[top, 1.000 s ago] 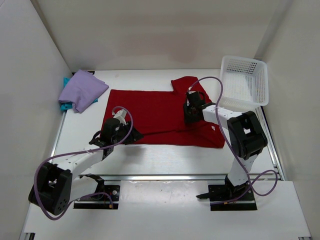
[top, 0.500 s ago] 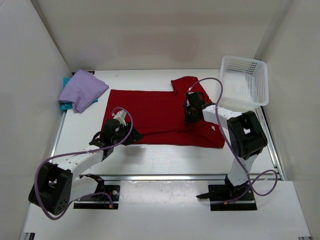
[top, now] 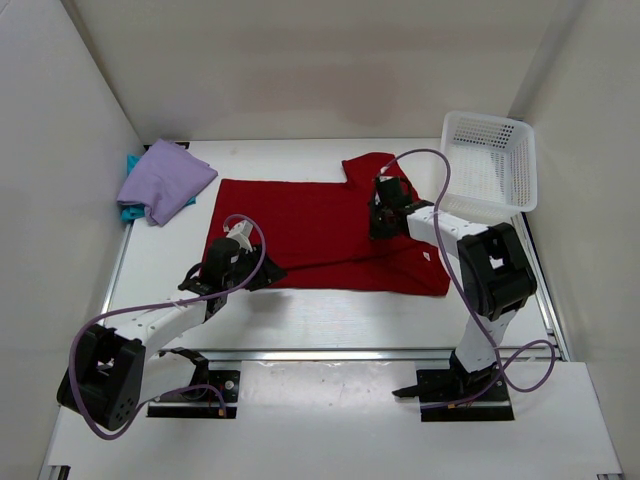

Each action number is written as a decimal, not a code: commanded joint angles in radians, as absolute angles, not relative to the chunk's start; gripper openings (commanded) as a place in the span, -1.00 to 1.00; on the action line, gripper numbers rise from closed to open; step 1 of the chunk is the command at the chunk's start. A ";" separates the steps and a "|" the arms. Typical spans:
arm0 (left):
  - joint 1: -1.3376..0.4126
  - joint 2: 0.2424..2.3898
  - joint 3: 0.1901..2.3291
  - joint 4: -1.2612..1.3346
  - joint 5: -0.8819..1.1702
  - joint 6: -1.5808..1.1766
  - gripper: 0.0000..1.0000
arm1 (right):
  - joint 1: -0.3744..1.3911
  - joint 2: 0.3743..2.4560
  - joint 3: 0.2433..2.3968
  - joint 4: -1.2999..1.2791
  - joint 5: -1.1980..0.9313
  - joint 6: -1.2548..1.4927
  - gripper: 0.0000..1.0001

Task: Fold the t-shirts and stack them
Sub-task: Fold the flattened tshirt in 1/3 of the way

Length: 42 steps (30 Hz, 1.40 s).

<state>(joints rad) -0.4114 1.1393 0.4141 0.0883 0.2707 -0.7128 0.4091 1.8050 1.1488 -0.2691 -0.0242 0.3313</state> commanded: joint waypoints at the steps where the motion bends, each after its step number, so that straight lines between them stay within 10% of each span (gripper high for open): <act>1: -0.402 1.126 0.416 0.109 0.285 -0.715 -0.12 | 0.408 1.770 1.219 -0.201 -0.006 0.345 -1.00; 37: -0.249 1.152 0.459 0.164 0.304 -0.812 -0.12 | 0.460 1.858 1.140 0.057 -0.043 0.350 -1.00; 42: -0.264 1.170 0.446 0.180 0.301 -0.828 -0.13 | 0.453 1.792 1.106 0.003 -0.057 0.344 -0.72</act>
